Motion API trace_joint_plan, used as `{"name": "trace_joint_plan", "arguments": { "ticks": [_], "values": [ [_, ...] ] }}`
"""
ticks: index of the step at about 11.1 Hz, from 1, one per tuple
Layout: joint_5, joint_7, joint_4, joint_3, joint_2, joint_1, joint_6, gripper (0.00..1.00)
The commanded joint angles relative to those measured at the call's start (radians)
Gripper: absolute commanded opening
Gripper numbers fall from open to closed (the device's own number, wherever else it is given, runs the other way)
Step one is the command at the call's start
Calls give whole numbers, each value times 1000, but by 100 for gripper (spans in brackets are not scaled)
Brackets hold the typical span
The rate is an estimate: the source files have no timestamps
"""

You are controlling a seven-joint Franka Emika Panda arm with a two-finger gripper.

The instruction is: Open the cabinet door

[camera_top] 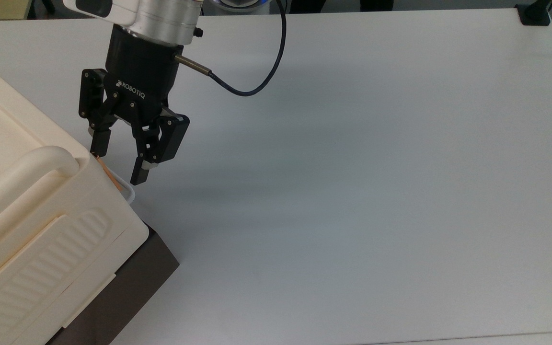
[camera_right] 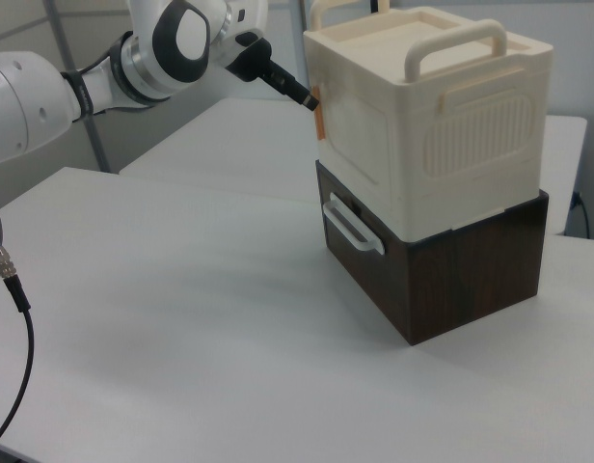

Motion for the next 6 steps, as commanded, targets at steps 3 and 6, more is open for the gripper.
{"name": "trace_joint_plan", "arguments": {
  "ticks": [3,6],
  "values": [
    [-26,21,-11,-15,4,0,17,57],
    [-26,21,-17,-15,3,0,17,34]
  ]
}}
